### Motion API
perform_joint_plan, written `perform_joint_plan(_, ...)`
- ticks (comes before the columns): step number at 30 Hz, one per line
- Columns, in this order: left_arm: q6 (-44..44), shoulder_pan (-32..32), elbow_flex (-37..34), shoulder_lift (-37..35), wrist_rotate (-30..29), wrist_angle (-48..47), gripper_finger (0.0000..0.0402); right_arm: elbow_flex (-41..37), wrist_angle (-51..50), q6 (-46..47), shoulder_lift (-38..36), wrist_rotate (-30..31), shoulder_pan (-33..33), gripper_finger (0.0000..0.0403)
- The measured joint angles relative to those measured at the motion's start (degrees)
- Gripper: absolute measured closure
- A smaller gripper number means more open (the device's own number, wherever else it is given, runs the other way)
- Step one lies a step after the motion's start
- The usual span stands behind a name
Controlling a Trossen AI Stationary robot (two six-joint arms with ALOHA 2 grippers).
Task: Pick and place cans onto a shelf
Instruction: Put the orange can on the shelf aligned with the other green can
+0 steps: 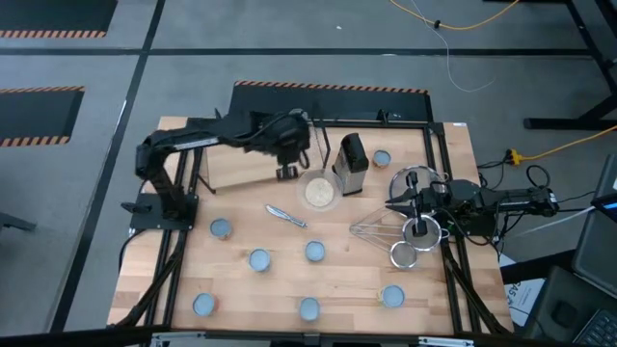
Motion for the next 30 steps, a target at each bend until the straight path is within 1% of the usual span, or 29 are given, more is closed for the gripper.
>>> perform_joint_plan(6,-16.4,-8.7,0.0,-4.9,0.0,-7.5,0.0291,0.0,0.0,0.0,0.0,0.0,0.0,0.0342)
perform_joint_plan(12,-30.8,-18.5,0.0,-6.0,0.2,-9.0,0.0291,0.0,0.0,0.1,0.0,0.0,0.0,0.0342)
perform_joint_plan(17,-38.9,-26.4,0.0,-4.9,0.3,-9.1,0.0291,0.0,0.0,0.3,0.0,0.0,0.0,0.0342)
perform_joint_plan(23,-48.3,-34.4,0.0,-3.4,0.2,-8.4,0.0291,0.0,0.0,0.2,0.0,0.0,0.0,0.0342)
perform_joint_plan(27,-54.1,-38.9,0.0,-1.8,-0.3,-7.1,0.0291,0.0,0.0,0.1,0.0,0.0,0.0,0.0342)
perform_joint_plan(30,-56.5,-41.4,0.0,-0.3,-1.2,-4.2,0.0291,0.0,0.0,0.1,0.0,0.0,0.0,0.0342)
